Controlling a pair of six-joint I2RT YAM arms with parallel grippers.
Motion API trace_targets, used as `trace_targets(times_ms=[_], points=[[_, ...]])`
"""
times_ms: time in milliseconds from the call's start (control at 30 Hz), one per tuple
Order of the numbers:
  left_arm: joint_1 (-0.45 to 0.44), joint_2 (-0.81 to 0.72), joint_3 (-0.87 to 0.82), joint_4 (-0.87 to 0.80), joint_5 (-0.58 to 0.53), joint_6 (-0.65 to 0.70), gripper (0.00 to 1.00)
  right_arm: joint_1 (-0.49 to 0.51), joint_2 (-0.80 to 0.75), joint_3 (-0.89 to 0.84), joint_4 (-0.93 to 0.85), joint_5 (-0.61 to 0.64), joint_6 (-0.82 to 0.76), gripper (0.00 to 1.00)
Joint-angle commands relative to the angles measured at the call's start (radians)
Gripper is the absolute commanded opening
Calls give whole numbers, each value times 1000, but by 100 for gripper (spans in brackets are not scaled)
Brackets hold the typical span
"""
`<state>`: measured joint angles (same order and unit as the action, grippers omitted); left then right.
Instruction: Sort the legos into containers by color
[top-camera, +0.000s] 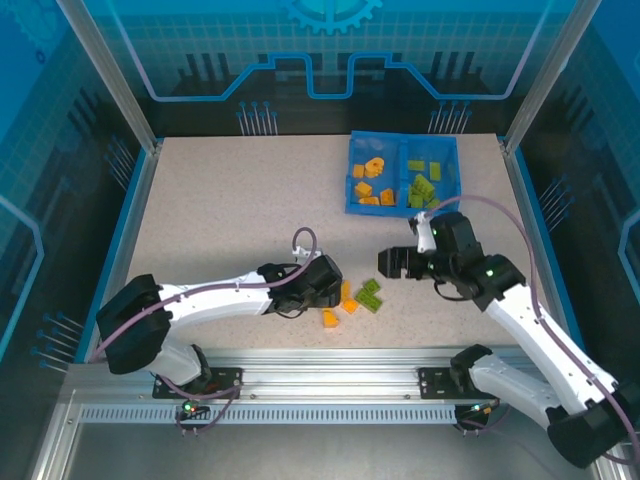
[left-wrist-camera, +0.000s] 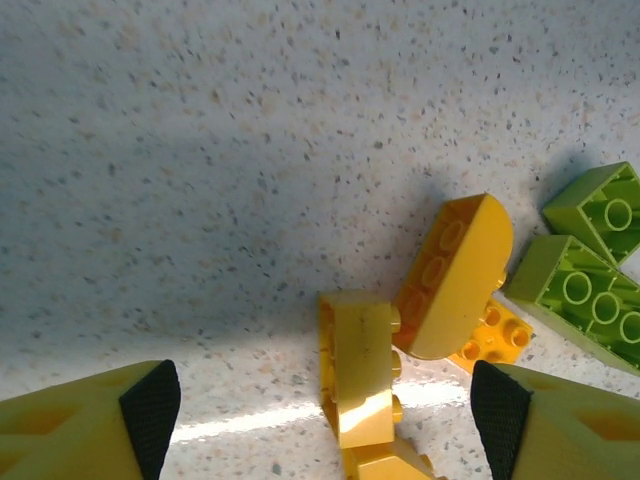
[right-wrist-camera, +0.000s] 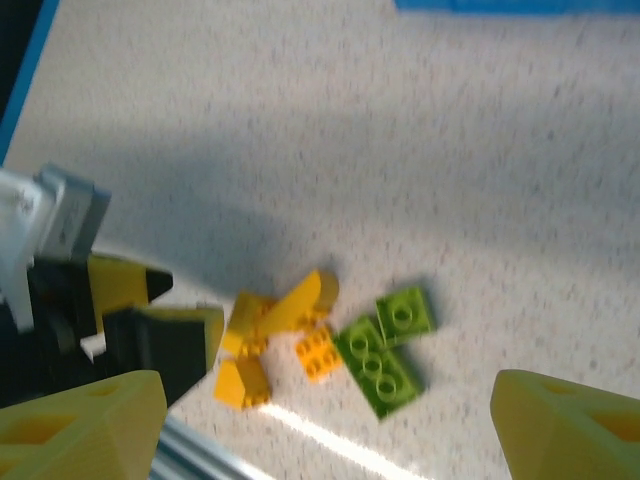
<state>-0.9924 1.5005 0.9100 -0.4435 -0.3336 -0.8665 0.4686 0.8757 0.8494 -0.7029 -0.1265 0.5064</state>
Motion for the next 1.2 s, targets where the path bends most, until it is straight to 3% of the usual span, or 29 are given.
trace_targets(times_ms=[0, 300, 600, 767, 967, 1100, 1167], points=[[-4, 40, 5, 28, 79, 0, 76, 16, -66, -44, -55, -18, 48, 86], [-5, 160, 33, 46, 99, -4, 63, 26, -24, -43, -30, -51, 59, 87], [-5, 187, 35, 89, 91, -4, 34, 58, 49, -40, -13, -140, 56, 86], [-5, 122, 62, 40, 38, 36, 24, 64, 32, -22, -16, -147, 67, 86], [-4, -12, 214, -46, -54, 192, 21, 63, -62, 53, -81, -16, 101, 87], [14, 53, 413, -60, -134, 349, 22, 63, -139, 80, -112, 114, 122, 88], [49, 121, 504, -35, -123, 409, 23, 62, -175, 80, -115, 155, 134, 90]])
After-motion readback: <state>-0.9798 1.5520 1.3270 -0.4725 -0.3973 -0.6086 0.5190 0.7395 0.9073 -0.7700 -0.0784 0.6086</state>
